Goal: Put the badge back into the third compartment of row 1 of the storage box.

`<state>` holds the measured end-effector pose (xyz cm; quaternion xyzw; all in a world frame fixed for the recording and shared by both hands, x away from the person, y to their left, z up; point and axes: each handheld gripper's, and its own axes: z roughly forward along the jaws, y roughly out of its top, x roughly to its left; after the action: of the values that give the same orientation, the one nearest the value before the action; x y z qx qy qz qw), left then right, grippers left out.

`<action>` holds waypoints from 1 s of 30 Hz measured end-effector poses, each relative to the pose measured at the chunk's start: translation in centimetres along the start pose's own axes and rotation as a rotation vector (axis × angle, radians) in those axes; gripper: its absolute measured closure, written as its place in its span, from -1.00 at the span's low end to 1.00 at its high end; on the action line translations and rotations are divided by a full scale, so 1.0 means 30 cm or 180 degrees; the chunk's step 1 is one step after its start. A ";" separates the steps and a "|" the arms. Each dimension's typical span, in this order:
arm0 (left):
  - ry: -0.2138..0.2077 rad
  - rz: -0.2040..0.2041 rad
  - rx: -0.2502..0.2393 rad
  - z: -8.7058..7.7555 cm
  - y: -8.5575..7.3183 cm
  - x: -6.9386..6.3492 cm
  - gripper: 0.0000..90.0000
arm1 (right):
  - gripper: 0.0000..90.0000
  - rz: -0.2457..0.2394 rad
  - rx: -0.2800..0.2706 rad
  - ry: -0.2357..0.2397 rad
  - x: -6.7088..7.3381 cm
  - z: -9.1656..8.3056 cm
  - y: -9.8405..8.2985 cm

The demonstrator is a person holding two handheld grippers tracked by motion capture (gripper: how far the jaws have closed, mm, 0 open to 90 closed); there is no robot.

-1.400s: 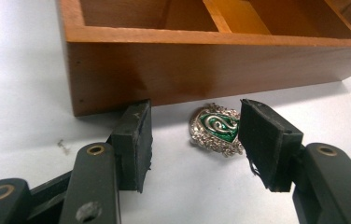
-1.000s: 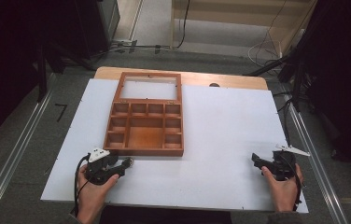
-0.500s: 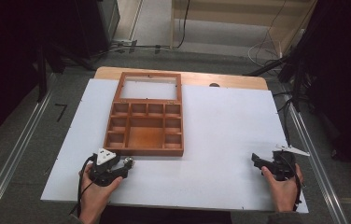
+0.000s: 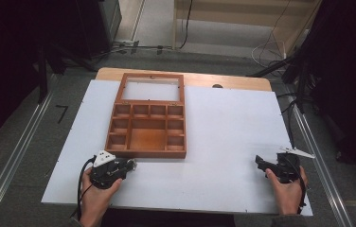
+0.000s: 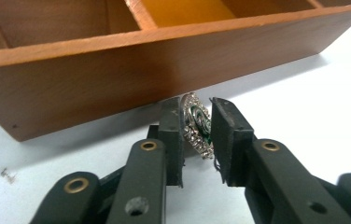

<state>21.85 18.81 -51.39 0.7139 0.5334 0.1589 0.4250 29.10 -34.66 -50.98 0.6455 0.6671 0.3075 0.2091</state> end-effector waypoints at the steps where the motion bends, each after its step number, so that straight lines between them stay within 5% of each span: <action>1: -0.0037 0.0006 -0.0004 -0.003 0.001 0.000 0.76 | -0.87 -0.0002 0.0000 -0.0001 0.000 0.000 0.000; 9: -0.0232 0.0063 -0.0045 -0.008 0.004 -0.015 0.99 | -0.87 0.0000 -0.0003 0.0003 -0.001 -0.001 -0.001; 30: -0.0518 -0.0069 -0.0273 -0.057 0.028 -0.012 0.99 | -0.87 0.0015 -0.0048 0.0033 -0.001 -0.013 -0.001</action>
<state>21.08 19.18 -49.66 0.6997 0.4976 0.1184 0.4988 28.82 -34.74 -50.73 0.6439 0.6643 0.3164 0.2097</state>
